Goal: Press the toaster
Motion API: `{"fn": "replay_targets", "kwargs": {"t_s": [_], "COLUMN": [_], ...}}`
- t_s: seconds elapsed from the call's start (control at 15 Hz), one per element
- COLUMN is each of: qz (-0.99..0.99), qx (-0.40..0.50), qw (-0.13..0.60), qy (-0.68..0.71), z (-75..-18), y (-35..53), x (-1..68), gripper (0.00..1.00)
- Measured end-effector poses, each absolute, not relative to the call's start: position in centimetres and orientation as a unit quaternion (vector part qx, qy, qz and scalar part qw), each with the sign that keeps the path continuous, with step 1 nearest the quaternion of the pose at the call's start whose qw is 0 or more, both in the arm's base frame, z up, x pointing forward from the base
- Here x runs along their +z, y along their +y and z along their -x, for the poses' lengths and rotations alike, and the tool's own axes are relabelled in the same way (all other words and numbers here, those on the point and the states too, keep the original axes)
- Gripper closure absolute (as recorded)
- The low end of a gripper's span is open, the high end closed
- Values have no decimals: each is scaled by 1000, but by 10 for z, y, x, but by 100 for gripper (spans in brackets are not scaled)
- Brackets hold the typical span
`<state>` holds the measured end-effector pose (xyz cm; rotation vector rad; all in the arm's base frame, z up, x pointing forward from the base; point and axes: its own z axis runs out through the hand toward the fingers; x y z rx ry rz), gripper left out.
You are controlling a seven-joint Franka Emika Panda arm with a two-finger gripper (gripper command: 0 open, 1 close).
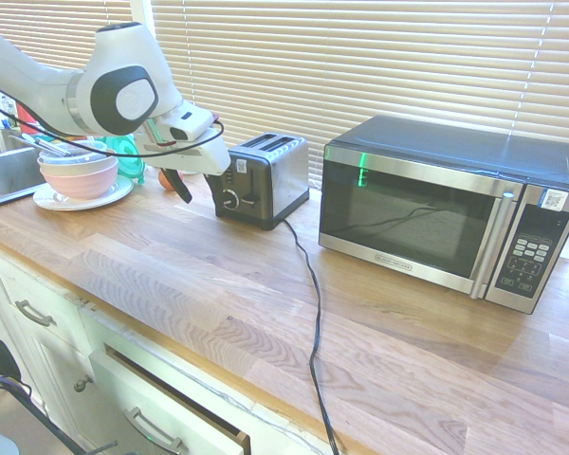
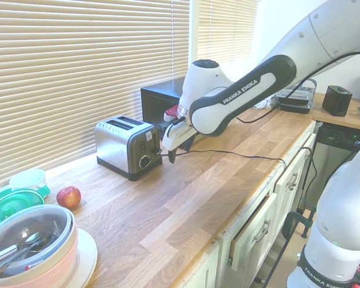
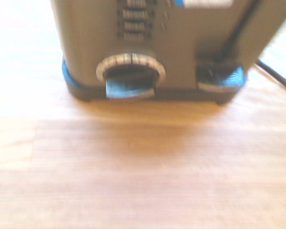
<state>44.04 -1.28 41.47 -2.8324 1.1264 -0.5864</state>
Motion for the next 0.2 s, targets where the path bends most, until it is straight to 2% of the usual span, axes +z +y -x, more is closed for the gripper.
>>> {"fn": "replay_targets", "kwargs": {"t_s": [0.2], "qz": [913], "qx": [-191], "qw": [23], "qy": [361], "z": [-429], "y": [-12], "x": [401], "gripper": [0]}}
